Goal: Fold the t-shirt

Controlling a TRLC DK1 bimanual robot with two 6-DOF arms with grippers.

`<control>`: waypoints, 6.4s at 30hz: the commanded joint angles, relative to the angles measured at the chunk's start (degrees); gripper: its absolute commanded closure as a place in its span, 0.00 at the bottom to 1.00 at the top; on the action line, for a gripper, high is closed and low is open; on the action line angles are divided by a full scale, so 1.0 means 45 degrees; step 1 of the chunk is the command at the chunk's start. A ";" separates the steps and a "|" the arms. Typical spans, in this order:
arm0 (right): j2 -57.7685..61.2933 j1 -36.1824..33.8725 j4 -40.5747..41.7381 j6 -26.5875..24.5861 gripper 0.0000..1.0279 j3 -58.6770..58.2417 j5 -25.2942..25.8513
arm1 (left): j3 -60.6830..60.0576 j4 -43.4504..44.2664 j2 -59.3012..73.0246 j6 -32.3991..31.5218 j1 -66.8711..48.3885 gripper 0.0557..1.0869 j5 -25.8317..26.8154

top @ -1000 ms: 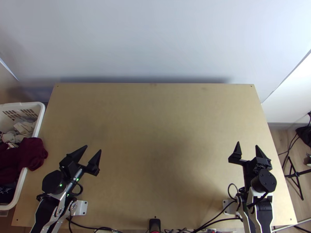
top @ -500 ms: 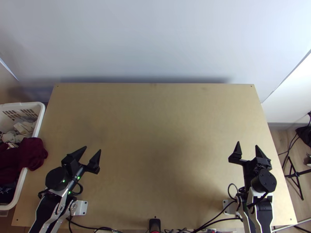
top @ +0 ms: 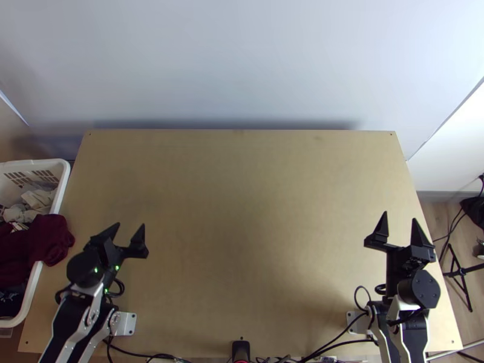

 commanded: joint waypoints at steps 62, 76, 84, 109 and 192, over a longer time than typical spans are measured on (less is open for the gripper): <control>0.9902 0.1894 -0.8656 0.1656 0.05 0.9529 0.2315 | 1.5875 -0.4727 2.2824 0.1164 1.5185 0.13 -0.1206; 0.9706 0.1835 -0.9105 0.1812 0.05 0.9392 0.2334 | 1.5914 -0.4063 2.2375 0.1125 1.4892 0.85 -0.1225; 0.9687 0.1835 -0.9105 0.1831 0.05 0.9392 0.2334 | 1.6129 -0.4414 2.1086 0.1164 1.4619 0.96 -0.1088; 0.9003 0.2089 -0.9027 0.0581 0.05 0.9978 0.1455 | 2.1734 -0.8535 1.4739 0.0910 0.8935 0.96 0.0591; 1.7382 1.1737 -0.7289 -0.1606 0.05 1.3786 0.0420 | 1.5133 -1.1172 1.0891 0.1691 0.1865 0.05 0.1353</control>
